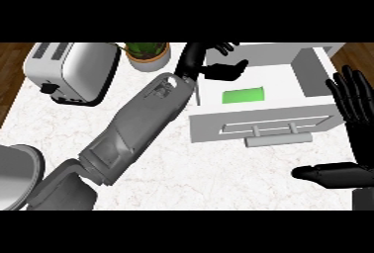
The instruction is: Pick up the cup, place it into the drawer and close the drawer
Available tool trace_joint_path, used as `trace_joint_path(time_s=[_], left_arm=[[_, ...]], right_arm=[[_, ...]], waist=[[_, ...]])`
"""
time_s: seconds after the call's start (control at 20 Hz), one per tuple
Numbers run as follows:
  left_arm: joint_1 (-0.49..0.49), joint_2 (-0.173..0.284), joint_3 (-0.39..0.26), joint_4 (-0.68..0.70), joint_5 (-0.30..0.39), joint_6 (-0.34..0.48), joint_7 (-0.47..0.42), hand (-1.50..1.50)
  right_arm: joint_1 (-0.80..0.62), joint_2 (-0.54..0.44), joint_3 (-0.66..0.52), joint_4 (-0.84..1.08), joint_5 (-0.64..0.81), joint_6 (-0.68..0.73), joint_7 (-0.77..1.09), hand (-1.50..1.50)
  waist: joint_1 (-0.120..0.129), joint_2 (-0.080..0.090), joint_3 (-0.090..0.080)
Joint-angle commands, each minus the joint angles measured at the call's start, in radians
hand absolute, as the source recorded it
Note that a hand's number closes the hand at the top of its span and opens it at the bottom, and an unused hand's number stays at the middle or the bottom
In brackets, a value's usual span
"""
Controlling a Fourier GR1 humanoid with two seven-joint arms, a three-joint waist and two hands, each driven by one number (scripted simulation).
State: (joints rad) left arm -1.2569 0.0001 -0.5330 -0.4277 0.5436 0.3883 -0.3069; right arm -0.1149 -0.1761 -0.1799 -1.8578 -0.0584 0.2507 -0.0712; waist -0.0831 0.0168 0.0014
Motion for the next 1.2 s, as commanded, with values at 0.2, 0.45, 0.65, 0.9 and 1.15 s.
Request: trace_joint_path(time_s=[0.2,0.45,0.65,0.9,1.15], left_arm=[[-0.012,0.000,-0.150,-0.010,0.023,0.102,0.055,-1.50],[0.015,0.000,-0.116,-0.058,0.074,0.091,-0.055,-1.50],[-0.011,0.000,-0.106,-0.097,0.127,0.144,-0.095,-1.50],[-0.007,0.000,-0.062,-0.126,0.144,0.134,-0.105,-1.50],[-0.034,0.043,0.025,-0.130,0.145,0.088,-0.055,-1.50]], right_arm=[[-0.024,-0.010,-0.003,0.015,-0.004,0.007,0.000,-1.50],[-0.007,0.015,0.000,-0.020,-0.116,0.050,0.040,-1.50],[-0.031,-0.021,0.006,-0.023,-0.209,0.130,0.070,1.50],[0.033,-0.083,0.019,-0.113,-0.139,0.171,0.075,1.50],[0.047,-0.135,0.049,-0.154,-0.053,0.197,0.116,1.50]], waist=[[-0.012,0.003,0.000],[0.014,-0.004,-0.001],[0.003,-0.002,-0.001],[0.049,-0.014,-0.001],[0.075,-0.017,-0.002]])
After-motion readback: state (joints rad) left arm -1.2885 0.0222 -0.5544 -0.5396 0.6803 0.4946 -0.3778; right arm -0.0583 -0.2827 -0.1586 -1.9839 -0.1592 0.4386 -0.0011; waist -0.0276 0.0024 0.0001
